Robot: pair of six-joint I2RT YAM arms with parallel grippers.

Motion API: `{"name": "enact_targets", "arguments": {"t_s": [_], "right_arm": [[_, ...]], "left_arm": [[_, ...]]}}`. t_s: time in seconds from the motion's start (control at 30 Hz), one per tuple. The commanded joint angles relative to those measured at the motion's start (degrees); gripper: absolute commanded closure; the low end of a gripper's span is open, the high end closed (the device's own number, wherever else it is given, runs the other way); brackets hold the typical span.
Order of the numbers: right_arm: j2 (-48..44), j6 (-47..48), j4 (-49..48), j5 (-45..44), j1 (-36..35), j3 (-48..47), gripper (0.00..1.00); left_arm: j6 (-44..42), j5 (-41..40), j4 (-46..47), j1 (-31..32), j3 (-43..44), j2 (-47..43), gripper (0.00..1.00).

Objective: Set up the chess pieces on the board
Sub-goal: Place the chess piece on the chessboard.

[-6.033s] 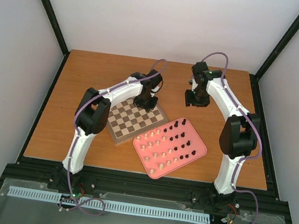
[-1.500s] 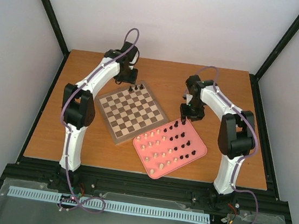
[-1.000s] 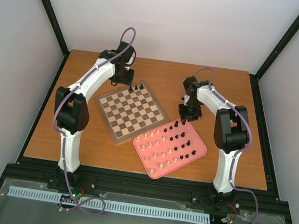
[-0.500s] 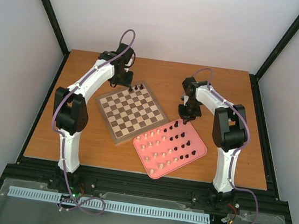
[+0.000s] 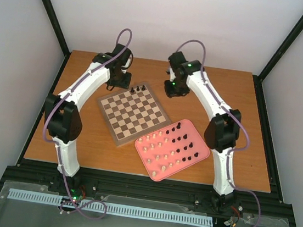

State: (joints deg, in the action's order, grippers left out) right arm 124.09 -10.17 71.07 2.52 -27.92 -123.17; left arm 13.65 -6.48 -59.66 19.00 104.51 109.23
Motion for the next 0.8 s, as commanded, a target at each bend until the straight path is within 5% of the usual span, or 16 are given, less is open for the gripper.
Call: {"name": "enact_targets", "arguments": {"t_s": [0.0,0.17,0.77], "right_arm": [[9.4,-2.8,0.7,4.5,-3.6,-8.3,0.97],[16.5,-4.0,1.4,7.2,-7.0,-17.8,0.97],[22.3,-5.5,2.0,7.3,-12.9,-17.5,0.95]], "left_arm": [[-0.4,-1.1,0.1,-0.5,-4.5,-5.3,0.49],[0.0,-1.1,1.2,-0.5,-10.6,-9.6,0.48],[0.2,0.9,3.2,-0.6,-18.3,-14.8,0.48]]}}
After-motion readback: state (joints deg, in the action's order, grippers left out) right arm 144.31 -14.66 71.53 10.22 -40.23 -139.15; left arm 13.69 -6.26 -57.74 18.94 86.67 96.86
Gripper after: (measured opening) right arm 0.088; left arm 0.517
